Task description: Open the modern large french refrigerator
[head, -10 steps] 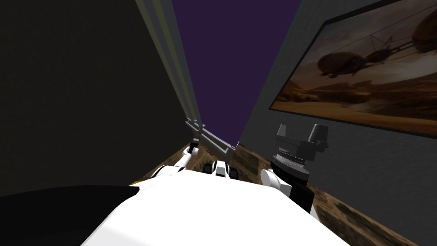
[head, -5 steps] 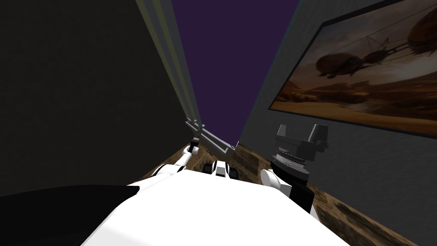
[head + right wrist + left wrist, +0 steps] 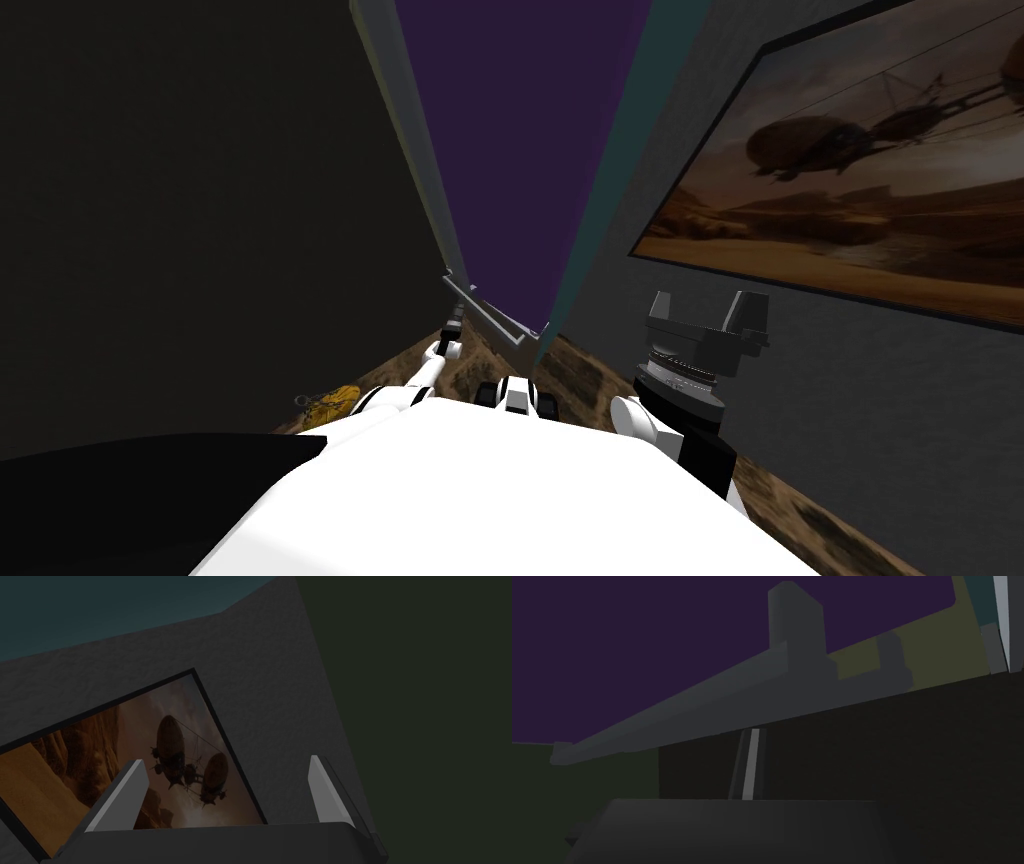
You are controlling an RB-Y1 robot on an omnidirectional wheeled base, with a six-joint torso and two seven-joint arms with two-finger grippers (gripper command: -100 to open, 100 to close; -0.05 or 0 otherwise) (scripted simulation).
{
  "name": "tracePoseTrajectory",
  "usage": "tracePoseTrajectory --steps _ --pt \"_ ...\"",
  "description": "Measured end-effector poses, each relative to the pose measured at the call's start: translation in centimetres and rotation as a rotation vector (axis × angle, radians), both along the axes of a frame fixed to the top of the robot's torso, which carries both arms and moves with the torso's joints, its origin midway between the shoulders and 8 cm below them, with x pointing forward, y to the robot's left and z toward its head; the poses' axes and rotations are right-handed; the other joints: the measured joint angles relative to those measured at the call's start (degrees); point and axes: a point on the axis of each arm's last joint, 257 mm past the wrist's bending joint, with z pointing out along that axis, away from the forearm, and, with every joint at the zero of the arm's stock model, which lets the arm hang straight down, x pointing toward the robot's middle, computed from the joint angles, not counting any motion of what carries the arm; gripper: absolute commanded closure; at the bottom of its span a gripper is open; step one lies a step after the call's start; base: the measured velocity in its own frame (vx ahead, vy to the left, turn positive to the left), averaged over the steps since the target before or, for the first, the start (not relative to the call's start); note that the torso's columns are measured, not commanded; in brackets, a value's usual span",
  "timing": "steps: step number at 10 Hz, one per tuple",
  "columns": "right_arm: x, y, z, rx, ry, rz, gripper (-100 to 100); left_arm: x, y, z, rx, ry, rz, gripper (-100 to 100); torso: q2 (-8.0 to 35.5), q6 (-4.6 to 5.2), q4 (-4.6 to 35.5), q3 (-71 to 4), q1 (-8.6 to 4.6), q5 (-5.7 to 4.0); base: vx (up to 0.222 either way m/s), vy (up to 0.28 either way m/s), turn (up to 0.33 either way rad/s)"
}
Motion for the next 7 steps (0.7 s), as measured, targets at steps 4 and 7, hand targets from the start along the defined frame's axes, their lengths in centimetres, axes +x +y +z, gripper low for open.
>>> tracePoseTrajectory --steps 4,7 --pt "0.0 0.0 0.0 0.0 0.0 0.0 0 -0.5 3.5 0.2 0.0 0.004 0.092 100 -0.24 -0.02 -0.09 -0.15 0.02 0.02 -0.11 -0.124 0.13" --pt "0.0 0.0 0.0 -0.001 0.001 0.0 0 0.4 2.8 0.0 0.033 0.034 0.068 -100 -0.72 -0.03 -0.23 -0.46 0.33 0.12 0.142 0.064 -0.133"
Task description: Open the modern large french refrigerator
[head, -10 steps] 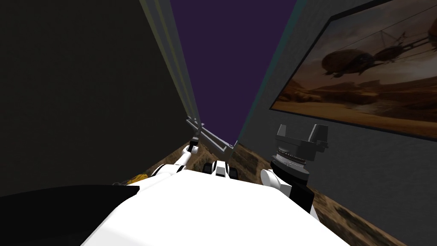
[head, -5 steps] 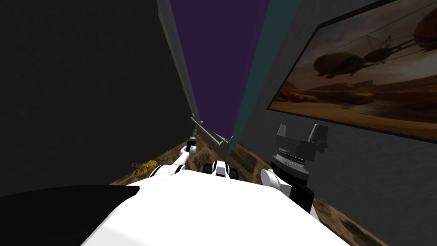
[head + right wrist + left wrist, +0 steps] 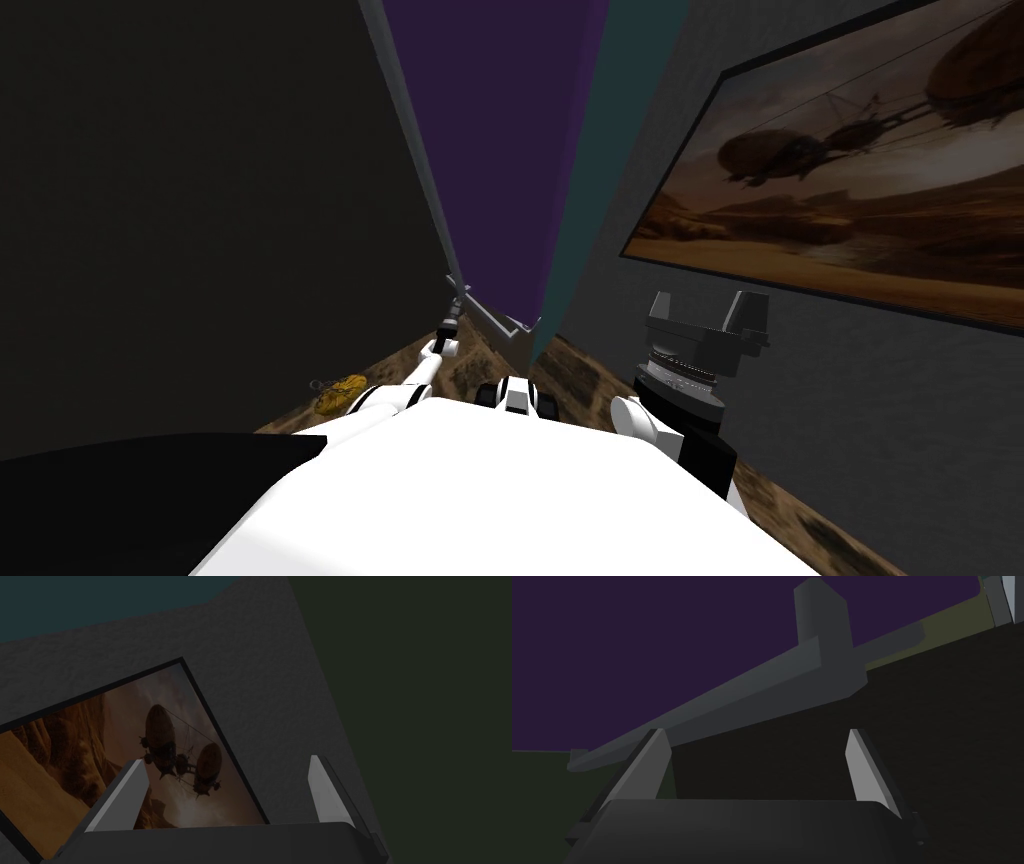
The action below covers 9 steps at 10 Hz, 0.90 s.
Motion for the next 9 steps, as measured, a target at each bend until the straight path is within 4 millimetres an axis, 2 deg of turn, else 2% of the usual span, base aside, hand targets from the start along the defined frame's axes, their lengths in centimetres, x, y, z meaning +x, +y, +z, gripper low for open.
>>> tracePoseTrajectory --steps 3,6,7,9 --pt "0.0 0.0 0.0 0.0 0.0 0.0 0 0.9 -0.7 -0.5 0.034 0.037 -0.027 -100 0.85 0.02 0.26 0.53 -0.56 -0.17 0.094 0.05 -0.062" --pt "0.0 0.0 0.0 0.0 0.0 0.0 0 2.0 -0.1 0.6 0.031 0.037 -0.025 -100 0.63 0.02 0.22 0.4 -0.38 -0.13 0.024 -0.004 -0.006" --pt "0.0 0.0 0.0 0.0 0.0 0.0 0 2.1 -0.1 0.6 0.03 0.039 -0.024 100 0.58 0.02 0.2 0.37 -0.33 -0.11 -0.024 0.006 0.01" --pt "0.0 0.0 0.0 0.0 0.0 0.0 0 1.5 -0.6 -0.1 0.033 0.038 -0.024 100 0.69 0.01 0.21 0.45 -0.36 -0.1 -0.024 -0.055 0.071"
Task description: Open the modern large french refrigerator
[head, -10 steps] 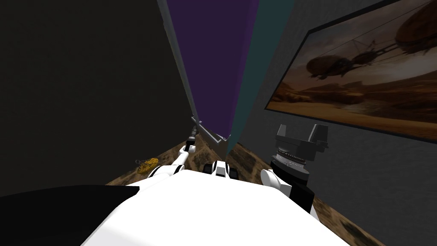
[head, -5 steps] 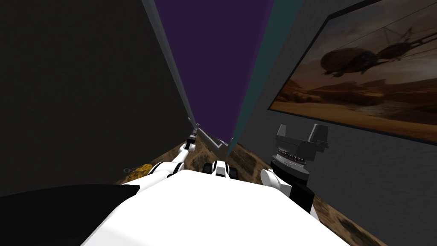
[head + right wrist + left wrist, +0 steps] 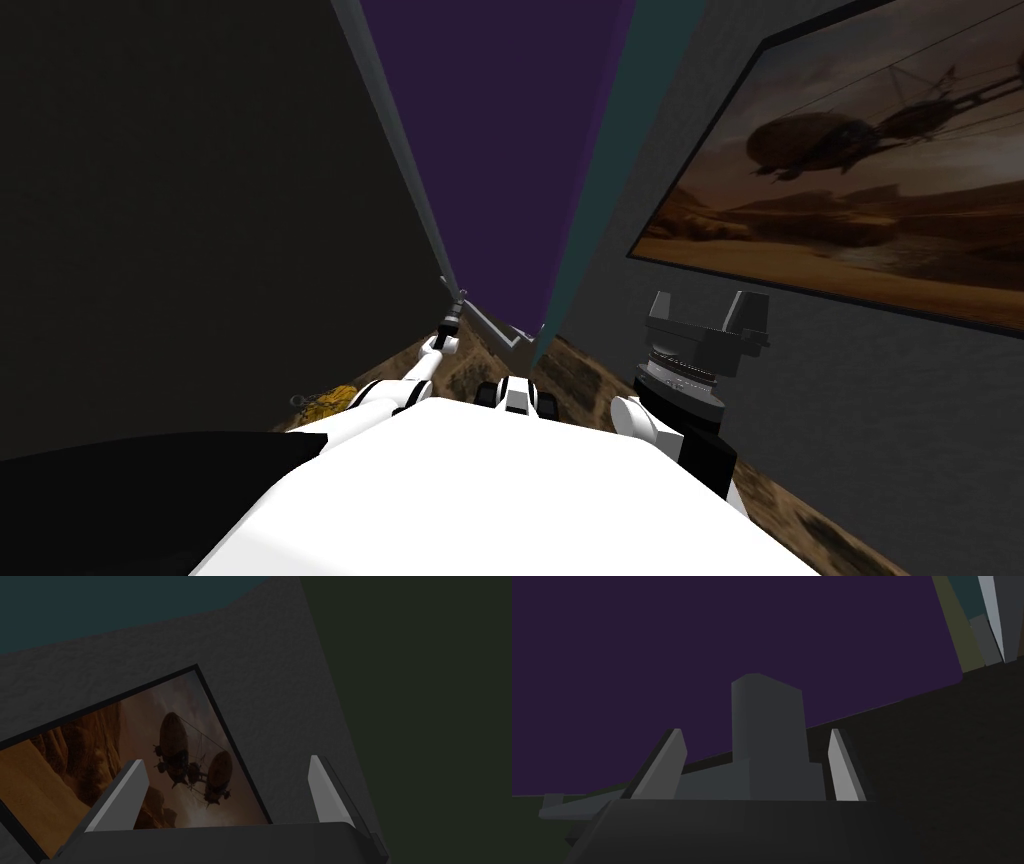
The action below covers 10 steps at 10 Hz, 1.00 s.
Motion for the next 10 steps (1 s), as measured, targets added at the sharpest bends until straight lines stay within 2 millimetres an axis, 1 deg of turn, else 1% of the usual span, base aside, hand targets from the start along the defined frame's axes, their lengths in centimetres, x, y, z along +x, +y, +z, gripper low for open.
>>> tracePoseTrajectory --steps 1,2,3,5,7,8,9,10 --pt "0.0 0.0 0.0 0.0 0.0 0.0 0 0.1 0.5 0.3 -0.001 -0.002 0.015 100 0.08 -0.34 0.06 0.02 -0.17 -0.12 -0.069 -0.187 0.193" --pt "0.0 0.0 0.0 0.0 0.0 0.0 0 0.0 1.5 0.5 -0.001 -0.003 0.039 100 0.26 -0.4 0.05 0.13 -0.14 -0.1 -0.111 -0.176 0.182" --pt "0.0 0.0 0.0 0.0 0.0 0.0 0 -0.1 2.6 0.5 -0.001 -0.001 0.063 100 0.36 -0.31 0.11 0.19 0.05 -0.06 -0.114 -0.194 0.173" --pt "0.0 0.0 0.0 0.0 0.0 0.0 0 -0.7 4.6 0.4 -0.001 0.004 0.109 100 0.22 -0.1 0.17 0.13 0.0 -0.09 -0.117 -0.202 0.177" --pt "0.0 0.0 0.0 0.0 0.0 0.0 0 -1.5 6.9 0.5 -0.003 0.01 0.164 100 0.19 -0.21 0.27 0.09 0.02 -0.19 -0.109 -0.179 0.158" --pt "0.0 0.0 0.0 0.0 0.0 0.0 0 -1.5 7.5 0.2 -0.006 0.019 0.18 100 -0.01 0.05 0.33 -0.02 0.18 -0.2 -0.037 -0.048 0.033" --pt "0.0 0.0 0.0 0.0 0.0 0.0 0 -1.7 7.7 -0.2 -0.007 0.028 0.184 100 -0.21 0.17 0.22 -0.13 0.21 -0.14 -0.039 -0.152 0.137" --pt "0.0 0.0 0.0 0.0 0.0 0.0 0 -1.9 8.3 -0.1 -0.008 0.024 0.204 100 -0.15 -0.17 0.04 -0.12 -0.14 -0.13 -0.041 -0.236 0.222"
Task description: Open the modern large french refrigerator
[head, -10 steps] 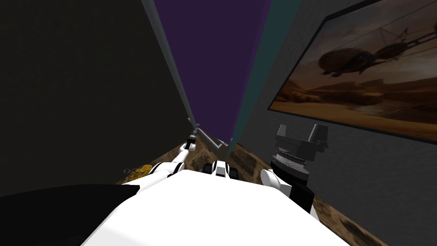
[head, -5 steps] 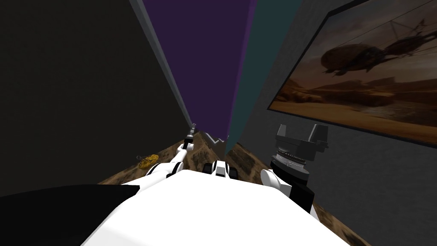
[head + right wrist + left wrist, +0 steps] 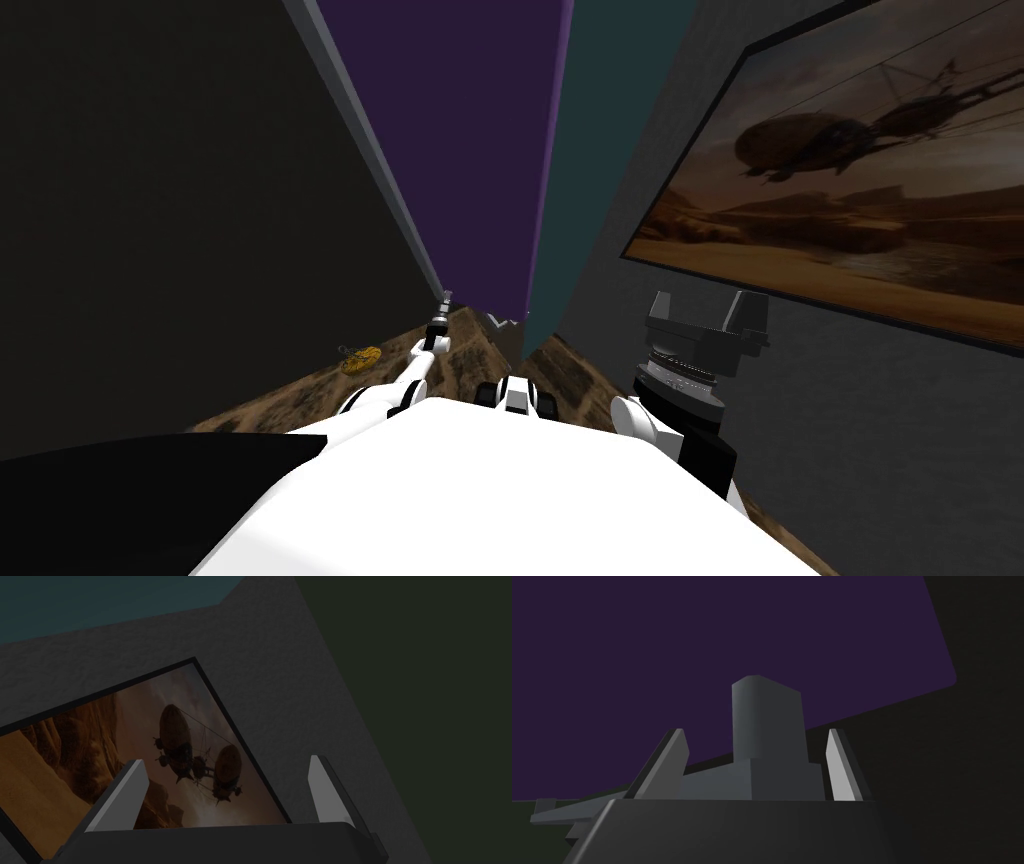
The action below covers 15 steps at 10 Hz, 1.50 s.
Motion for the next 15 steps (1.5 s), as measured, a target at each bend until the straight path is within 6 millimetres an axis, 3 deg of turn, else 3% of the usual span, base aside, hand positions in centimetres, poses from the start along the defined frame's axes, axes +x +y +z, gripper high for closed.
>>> tracePoseTrajectory --steps 8,10,15 --pt "0.0 0.0 0.0 0.0 0.0 0.0 0 -2.8 7.0 0.5 0.003 -0.01 0.191 100 0.32 0.05 0.15 0.2 -0.03 -0.09 -0.056 -0.19 0.148" --pt "0.0 0.0 0.0 0.0 0.0 0.0 0 -3.6 7.7 -0.1 -0.002 0.005 0.21 100 0.07 0.35 0.18 0.06 0.33 -0.07 -0.021 -0.089 0.067" --pt "0.0 0.0 0.0 0.0 0.0 0.0 0 -5.4 10.7 0.5 0.001 -0.006 0.3 100 0.28 -0.06 0.06 0.17 -0.16 -0.09 -0.021 -0.169 0.113"
